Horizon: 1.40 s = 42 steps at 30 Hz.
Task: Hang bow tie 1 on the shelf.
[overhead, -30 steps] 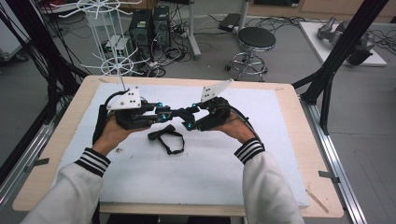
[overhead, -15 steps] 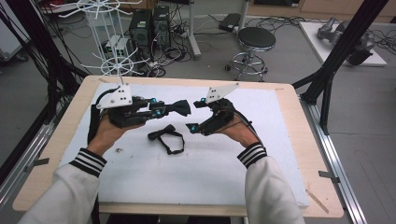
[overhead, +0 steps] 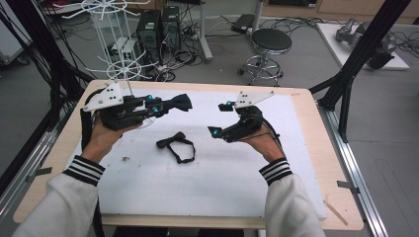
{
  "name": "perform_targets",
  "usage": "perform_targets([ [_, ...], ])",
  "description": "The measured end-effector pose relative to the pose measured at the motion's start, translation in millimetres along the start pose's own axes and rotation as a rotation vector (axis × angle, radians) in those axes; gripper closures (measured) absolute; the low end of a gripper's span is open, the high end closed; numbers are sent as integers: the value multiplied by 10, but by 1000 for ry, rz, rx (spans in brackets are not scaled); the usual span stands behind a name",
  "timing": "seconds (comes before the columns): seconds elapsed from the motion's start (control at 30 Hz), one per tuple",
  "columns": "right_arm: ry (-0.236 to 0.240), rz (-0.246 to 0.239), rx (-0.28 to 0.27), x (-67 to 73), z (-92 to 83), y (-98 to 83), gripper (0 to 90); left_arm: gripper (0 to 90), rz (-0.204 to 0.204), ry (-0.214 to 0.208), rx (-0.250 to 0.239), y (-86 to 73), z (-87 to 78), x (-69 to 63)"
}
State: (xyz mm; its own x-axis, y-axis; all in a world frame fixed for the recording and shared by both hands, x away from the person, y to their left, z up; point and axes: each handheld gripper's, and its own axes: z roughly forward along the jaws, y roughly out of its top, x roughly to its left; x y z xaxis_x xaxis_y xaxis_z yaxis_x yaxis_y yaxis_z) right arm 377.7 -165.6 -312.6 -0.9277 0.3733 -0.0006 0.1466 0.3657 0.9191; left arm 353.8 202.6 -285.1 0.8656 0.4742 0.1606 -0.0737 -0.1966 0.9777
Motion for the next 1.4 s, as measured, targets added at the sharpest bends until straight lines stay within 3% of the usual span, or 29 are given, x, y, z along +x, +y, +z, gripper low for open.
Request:
perform_targets([
  [0.4, -80, 24, -95, 74, -392, -169, 109, 776, -4, 74, -33, 39, -203, 99],
  [0.8, -149, 49, -115, 181, -692, -462, 109, 773, -7, 137, -52, 112, -374, 238],
  [1.13, -209, 69, -121, 260, -851, -733, 109, 772, -6, 176, -77, 181, -509, 322],
  [1.4, -224, 95, -141, 286, -900, -867, 109, 773, -8, 191, -79, 192, -494, 339],
])
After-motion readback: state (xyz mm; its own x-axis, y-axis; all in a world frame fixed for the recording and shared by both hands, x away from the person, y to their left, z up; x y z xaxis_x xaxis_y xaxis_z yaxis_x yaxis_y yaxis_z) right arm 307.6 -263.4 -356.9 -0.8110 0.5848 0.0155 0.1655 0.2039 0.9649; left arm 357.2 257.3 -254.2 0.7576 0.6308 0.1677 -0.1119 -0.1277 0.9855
